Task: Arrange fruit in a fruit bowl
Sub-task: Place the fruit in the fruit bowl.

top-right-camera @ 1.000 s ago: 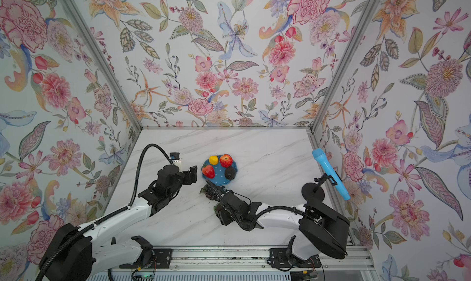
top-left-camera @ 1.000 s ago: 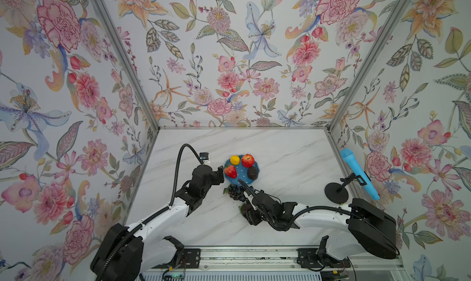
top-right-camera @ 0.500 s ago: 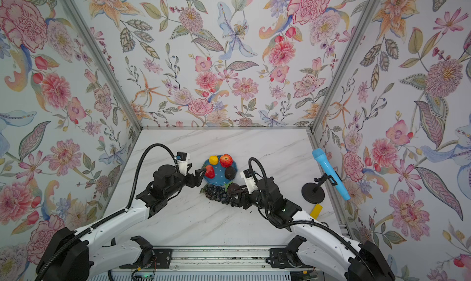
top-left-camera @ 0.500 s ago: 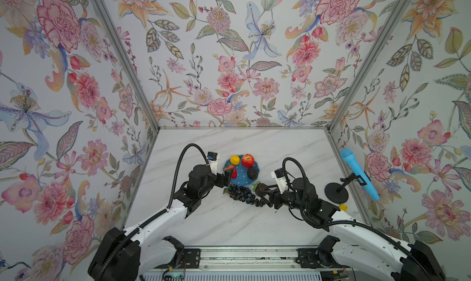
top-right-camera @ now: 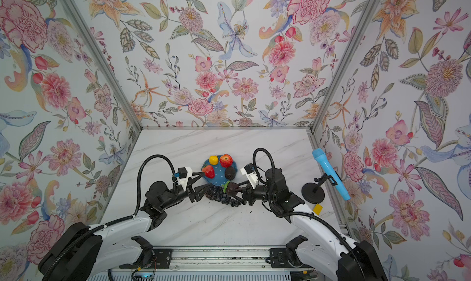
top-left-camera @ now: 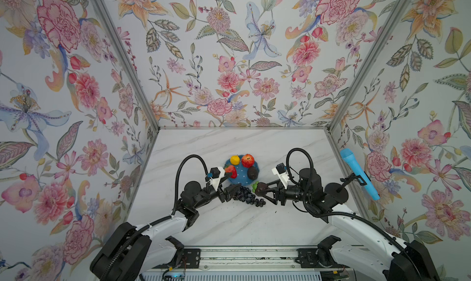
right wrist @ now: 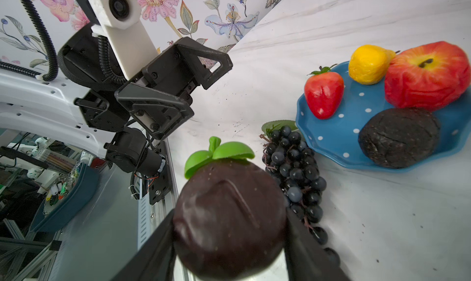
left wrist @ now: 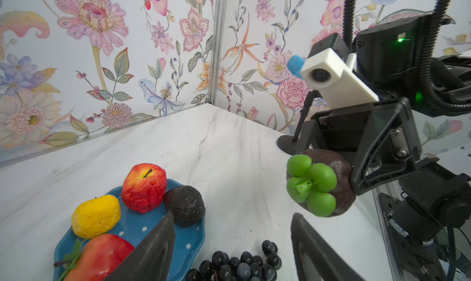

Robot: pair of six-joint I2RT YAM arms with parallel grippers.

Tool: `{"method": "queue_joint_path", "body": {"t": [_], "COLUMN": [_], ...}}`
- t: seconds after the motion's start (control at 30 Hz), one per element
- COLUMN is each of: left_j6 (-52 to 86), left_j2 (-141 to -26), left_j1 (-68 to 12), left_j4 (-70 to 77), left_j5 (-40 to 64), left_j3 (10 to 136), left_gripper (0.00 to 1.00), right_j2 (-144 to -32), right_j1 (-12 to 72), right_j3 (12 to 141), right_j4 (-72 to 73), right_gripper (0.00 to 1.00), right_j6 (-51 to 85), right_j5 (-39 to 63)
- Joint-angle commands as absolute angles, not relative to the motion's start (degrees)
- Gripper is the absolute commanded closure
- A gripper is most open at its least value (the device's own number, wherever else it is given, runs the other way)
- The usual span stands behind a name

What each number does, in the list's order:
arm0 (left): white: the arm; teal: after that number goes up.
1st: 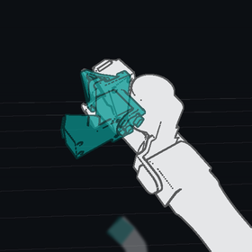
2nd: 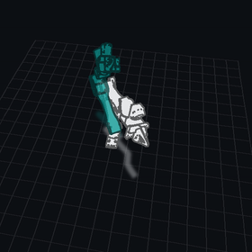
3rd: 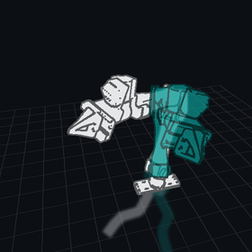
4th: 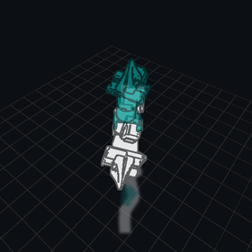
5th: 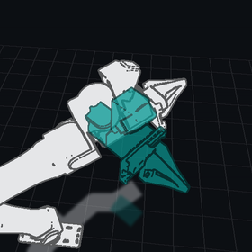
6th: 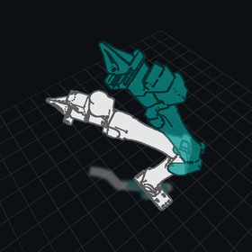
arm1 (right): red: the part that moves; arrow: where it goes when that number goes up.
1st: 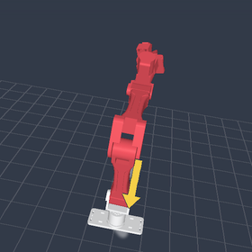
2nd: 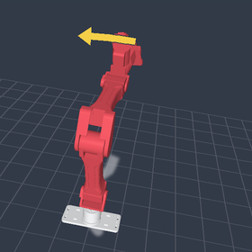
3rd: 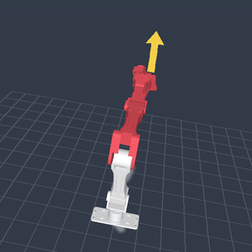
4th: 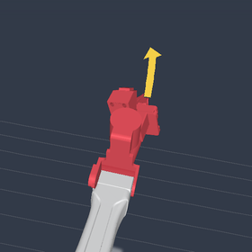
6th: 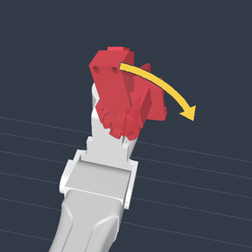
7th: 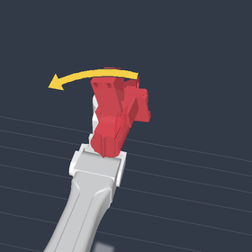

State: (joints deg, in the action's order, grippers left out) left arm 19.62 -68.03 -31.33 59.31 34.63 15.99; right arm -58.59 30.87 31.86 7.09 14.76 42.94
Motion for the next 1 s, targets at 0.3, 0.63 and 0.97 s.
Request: {"method": "queue_joint_path", "body": {"t": [0.3,0.63,0.97], "left_j6": [21.81,18.0,17.63], "left_j2": [-74.99,-75.75,-77.08], "left_j1": [-32.11,-34.93,-35.26], "left_j4": [81.43,75.7,74.75], "left_j5": [45.77,48.59,50.17], "left_j3": [14.85,16.47,17.62], "left_gripper": [0.47,0.48,0.56], "right_j2": [-59.8,-60.73,-61.42], "right_j1": [32.39,33.66,34.42], "right_j3": [34.72,36.21,37.79], "right_j4": [5.58,4.25,1.88], "right_gripper": [0.4,0.4,0.41], "right_j6": [11.08,9.3,7.56], "right_j5": [45.45,45.11,45.72]}}
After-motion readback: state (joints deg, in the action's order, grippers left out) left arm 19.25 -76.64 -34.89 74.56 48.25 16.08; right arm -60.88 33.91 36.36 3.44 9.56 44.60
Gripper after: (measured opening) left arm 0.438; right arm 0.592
